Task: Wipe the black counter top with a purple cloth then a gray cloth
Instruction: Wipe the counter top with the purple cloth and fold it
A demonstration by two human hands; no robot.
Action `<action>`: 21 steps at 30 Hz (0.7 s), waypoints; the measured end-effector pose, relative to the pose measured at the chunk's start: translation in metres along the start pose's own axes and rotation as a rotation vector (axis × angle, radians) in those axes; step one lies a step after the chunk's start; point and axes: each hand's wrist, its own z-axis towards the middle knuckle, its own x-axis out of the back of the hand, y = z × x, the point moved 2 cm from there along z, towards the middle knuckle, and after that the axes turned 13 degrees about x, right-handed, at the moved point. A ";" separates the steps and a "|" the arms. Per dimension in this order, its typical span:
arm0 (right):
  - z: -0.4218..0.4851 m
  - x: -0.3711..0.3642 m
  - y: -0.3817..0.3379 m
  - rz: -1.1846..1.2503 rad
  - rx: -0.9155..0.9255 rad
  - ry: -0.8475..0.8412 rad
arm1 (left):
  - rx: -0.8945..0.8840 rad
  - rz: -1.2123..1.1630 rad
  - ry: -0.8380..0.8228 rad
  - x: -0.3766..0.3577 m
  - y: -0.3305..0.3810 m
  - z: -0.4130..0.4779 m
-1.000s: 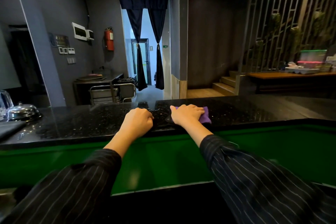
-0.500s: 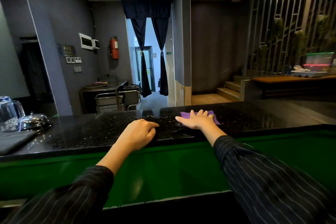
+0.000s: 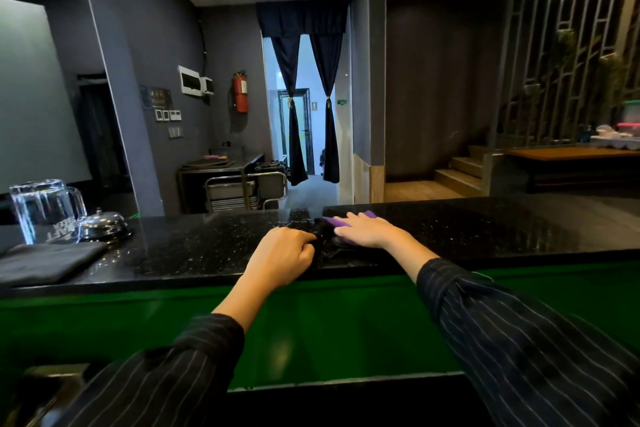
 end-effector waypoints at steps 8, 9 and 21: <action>0.031 -0.004 -0.009 -0.023 -0.182 0.021 | 0.014 0.041 0.060 -0.008 -0.001 0.010; 0.034 -0.005 -0.016 -0.027 -0.154 0.011 | 0.030 0.044 0.075 -0.007 -0.003 0.010; 0.016 -0.003 -0.022 0.066 -0.217 0.332 | 0.012 0.152 -0.063 0.033 -0.128 -0.029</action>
